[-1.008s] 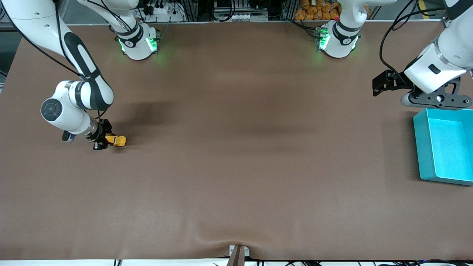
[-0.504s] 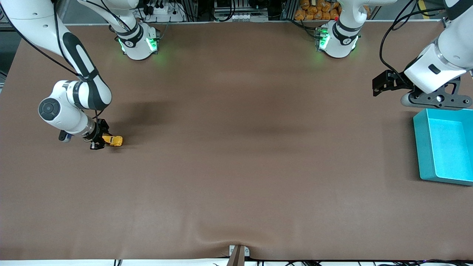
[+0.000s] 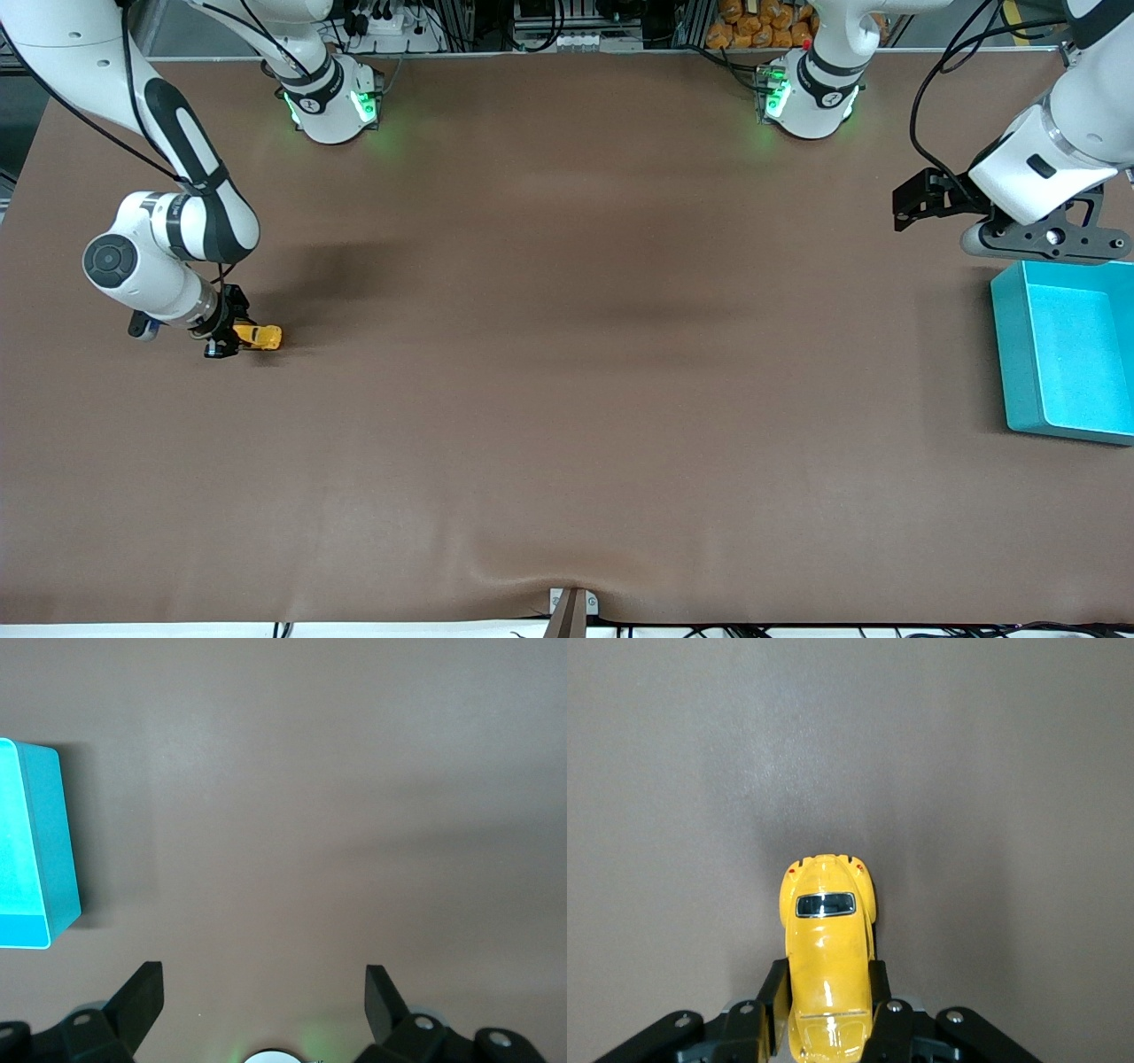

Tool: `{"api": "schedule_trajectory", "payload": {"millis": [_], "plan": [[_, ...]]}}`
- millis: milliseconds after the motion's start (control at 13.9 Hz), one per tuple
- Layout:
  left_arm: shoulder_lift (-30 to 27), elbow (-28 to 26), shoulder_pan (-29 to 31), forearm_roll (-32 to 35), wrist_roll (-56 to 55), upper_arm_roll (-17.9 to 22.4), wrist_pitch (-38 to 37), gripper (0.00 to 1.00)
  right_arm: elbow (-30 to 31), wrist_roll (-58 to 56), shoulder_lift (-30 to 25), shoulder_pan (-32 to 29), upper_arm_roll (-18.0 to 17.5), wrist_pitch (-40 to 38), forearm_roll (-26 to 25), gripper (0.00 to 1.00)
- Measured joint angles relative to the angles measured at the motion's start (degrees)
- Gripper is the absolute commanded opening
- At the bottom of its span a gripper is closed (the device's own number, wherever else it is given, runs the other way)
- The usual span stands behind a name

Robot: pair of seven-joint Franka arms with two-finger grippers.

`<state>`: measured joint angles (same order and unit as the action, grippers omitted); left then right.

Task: Wind and store yellow beetle car
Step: 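Pull the held car backward along the table with the right gripper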

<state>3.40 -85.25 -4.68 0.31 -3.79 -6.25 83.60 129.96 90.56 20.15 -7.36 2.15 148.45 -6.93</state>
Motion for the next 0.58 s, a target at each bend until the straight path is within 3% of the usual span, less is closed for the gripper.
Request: {"api": "schedule_trajectory", "payload": {"millis": [576], "plan": [[0.37,-0.02,0.0,0.0,-1.62,-0.06,0.0,1.0,-0.69,-0.03,0.56,-2.58,0.05,0.03,-3.67,0.06]]}}
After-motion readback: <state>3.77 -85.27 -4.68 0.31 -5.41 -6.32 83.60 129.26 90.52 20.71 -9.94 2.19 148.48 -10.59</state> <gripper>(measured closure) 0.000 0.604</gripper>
